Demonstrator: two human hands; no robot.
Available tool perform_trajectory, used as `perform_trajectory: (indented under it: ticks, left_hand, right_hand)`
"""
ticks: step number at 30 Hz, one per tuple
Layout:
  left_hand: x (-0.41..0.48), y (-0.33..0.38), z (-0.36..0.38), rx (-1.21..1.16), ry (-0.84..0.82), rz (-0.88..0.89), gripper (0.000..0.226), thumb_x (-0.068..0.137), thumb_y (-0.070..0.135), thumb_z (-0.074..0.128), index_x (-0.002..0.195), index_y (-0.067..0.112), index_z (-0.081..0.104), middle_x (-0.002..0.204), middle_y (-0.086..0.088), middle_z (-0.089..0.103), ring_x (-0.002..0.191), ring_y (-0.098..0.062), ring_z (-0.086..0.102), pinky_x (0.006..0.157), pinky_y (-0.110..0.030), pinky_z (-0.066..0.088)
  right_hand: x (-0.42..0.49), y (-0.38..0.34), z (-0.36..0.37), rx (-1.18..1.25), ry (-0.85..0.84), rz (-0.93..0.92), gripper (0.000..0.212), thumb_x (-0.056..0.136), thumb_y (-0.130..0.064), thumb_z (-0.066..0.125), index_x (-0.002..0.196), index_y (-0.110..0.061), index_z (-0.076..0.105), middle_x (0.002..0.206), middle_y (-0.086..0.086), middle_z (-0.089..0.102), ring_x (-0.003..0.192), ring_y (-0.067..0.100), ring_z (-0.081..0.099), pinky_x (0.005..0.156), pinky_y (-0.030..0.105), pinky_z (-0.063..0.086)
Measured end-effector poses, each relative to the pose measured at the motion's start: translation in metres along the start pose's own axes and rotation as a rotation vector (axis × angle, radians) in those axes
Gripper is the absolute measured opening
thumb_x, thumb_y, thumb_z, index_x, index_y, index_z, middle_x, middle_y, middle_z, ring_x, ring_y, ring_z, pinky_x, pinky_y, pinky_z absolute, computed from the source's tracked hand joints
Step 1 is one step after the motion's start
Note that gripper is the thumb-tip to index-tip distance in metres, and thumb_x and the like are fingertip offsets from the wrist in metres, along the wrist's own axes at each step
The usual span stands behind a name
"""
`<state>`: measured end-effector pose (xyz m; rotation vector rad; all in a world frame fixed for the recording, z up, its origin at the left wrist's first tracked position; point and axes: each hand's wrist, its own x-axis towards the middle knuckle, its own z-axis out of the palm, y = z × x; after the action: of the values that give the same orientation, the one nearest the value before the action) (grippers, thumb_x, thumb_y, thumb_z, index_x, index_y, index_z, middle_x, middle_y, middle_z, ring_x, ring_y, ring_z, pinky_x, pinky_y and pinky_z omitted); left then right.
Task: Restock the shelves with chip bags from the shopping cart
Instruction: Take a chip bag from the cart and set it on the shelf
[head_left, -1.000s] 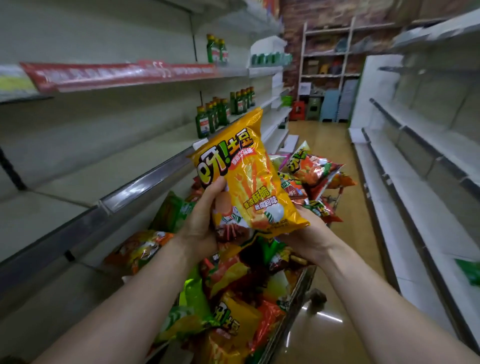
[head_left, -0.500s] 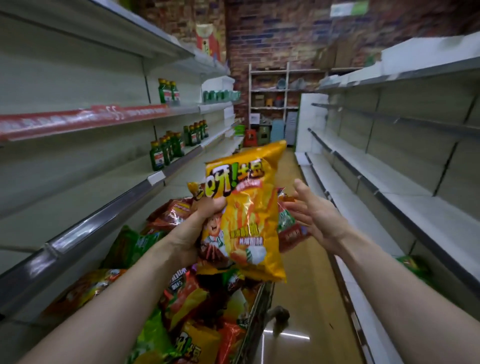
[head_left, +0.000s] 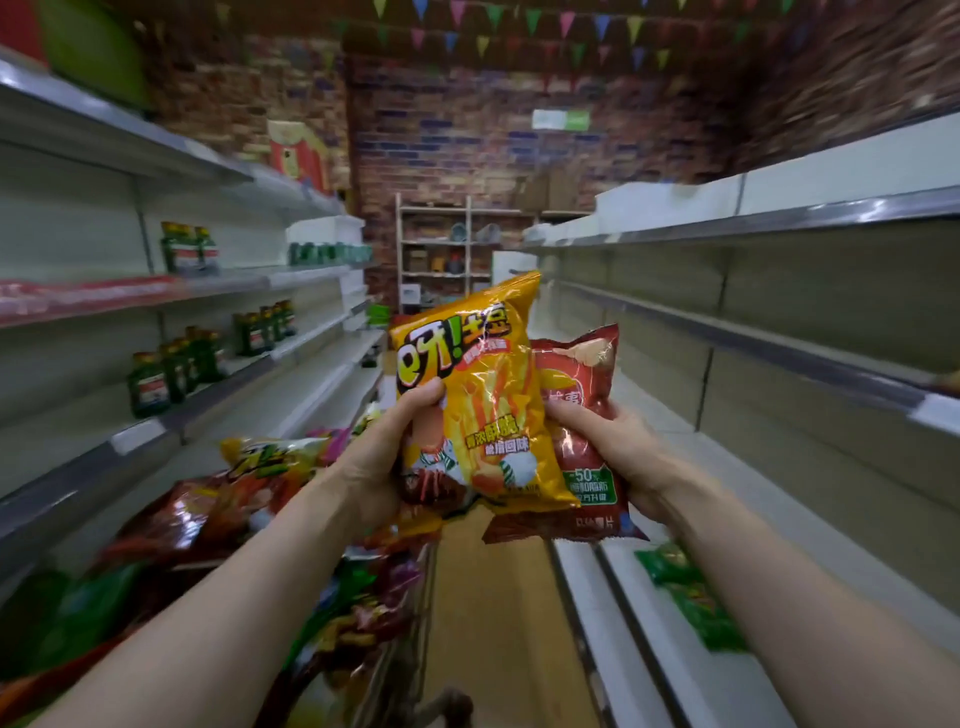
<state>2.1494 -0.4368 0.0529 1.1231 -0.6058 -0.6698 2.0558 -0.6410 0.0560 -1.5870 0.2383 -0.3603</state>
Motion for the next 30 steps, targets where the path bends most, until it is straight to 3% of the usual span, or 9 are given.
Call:
perform_trajectory:
  ticks: [4,7,10,12,14,17,21,26,30]
  left_hand:
    - [0.035,-0.003,0.05,-0.02,-0.113,0.046,0.086,0.016,0.047,0.096,0.092,0.014,0.075,0.092,-0.013,0.075,0.074,-0.026,0.074,0.056,-0.033,0.058]
    - [0.061,-0.01,0.09,-0.034,-0.194,0.019,0.081,0.016,0.047,0.096,0.088,0.015,0.078,0.096,-0.013,0.075,0.077,-0.026,0.074,0.058,-0.034,0.058]
    - [0.085,-0.016,0.125,-0.028,-0.232,-0.026,0.091,0.021,0.051,0.095,0.101,0.014,0.072,0.102,-0.013,0.074,0.081,-0.027,0.073,0.063,-0.036,0.059]
    - [0.097,-0.018,0.145,-0.031,-0.283,-0.044,0.072,0.042,0.05,0.092,0.1,0.013,0.071,0.1,-0.013,0.074,0.08,-0.027,0.073,0.064,-0.037,0.06]
    - [0.108,-0.018,0.164,-0.033,-0.343,-0.056,0.059,0.051,0.049,0.089,0.094,0.012,0.074,0.095,-0.012,0.075,0.076,-0.026,0.073,0.062,-0.036,0.06]
    - [0.125,-0.019,0.19,-0.047,-0.452,-0.08,0.076,0.022,0.047,0.096,0.087,0.013,0.077,0.094,-0.013,0.075,0.075,-0.027,0.073,0.06,-0.036,0.059]
    - [0.146,-0.022,0.22,-0.074,-0.573,-0.115,0.083,0.021,0.047,0.096,0.094,0.013,0.076,0.101,-0.014,0.073,0.08,-0.029,0.073,0.065,-0.038,0.059]
    - [0.156,-0.029,0.255,-0.044,-0.648,-0.179,0.057,0.066,0.05,0.078,0.107,0.012,0.067,0.101,-0.013,0.074,0.078,-0.027,0.073,0.07,-0.038,0.061]
    - [0.154,-0.036,0.283,-0.001,-0.747,-0.247,0.051,0.067,0.047,0.068,0.105,0.012,0.069,0.106,-0.014,0.073,0.084,-0.028,0.072,0.082,-0.042,0.058]
  right_hand:
    - [-0.019,-0.019,-0.059,-0.026,0.189,-0.087,0.045,0.077,-0.03,0.078,0.114,-0.015,0.057,0.091,0.01,0.075,0.073,0.024,0.074,0.065,0.036,0.061]
    - [-0.035,-0.034,-0.099,-0.085,0.313,-0.129,0.047,0.08,-0.032,0.076,0.117,-0.014,0.054,0.094,0.01,0.073,0.064,0.016,0.073,0.052,0.025,0.056]
    - [-0.048,-0.045,-0.134,-0.153,0.419,-0.153,0.056,0.077,-0.039,0.078,0.122,-0.015,0.053,0.1,0.01,0.073,0.076,0.022,0.074,0.068,0.035,0.061]
    - [-0.057,-0.051,-0.154,-0.182,0.48,-0.162,0.059,0.074,-0.042,0.079,0.121,-0.017,0.055,0.1,0.009,0.074,0.08,0.026,0.074,0.077,0.044,0.06]
    - [-0.066,-0.057,-0.169,-0.195,0.538,-0.176,0.055,0.075,-0.041,0.079,0.119,-0.017,0.056,0.098,0.009,0.074,0.08,0.026,0.074,0.078,0.044,0.06]
    - [-0.081,-0.064,-0.187,-0.209,0.636,-0.201,0.052,0.074,-0.04,0.08,0.115,-0.018,0.057,0.098,0.009,0.074,0.08,0.027,0.074,0.08,0.047,0.059]
    - [-0.104,-0.072,-0.206,-0.208,0.76,-0.214,0.043,0.075,-0.039,0.079,0.109,-0.022,0.058,0.095,0.008,0.075,0.078,0.026,0.074,0.077,0.043,0.06]
    - [-0.132,-0.077,-0.22,-0.16,0.909,-0.176,0.054,0.076,-0.038,0.08,0.118,-0.017,0.054,0.097,0.01,0.074,0.077,0.026,0.074,0.073,0.041,0.06]
    - [-0.163,-0.078,-0.224,-0.144,1.027,-0.137,0.056,0.076,-0.036,0.08,0.119,-0.013,0.053,0.093,0.012,0.075,0.076,0.028,0.074,0.072,0.042,0.06]
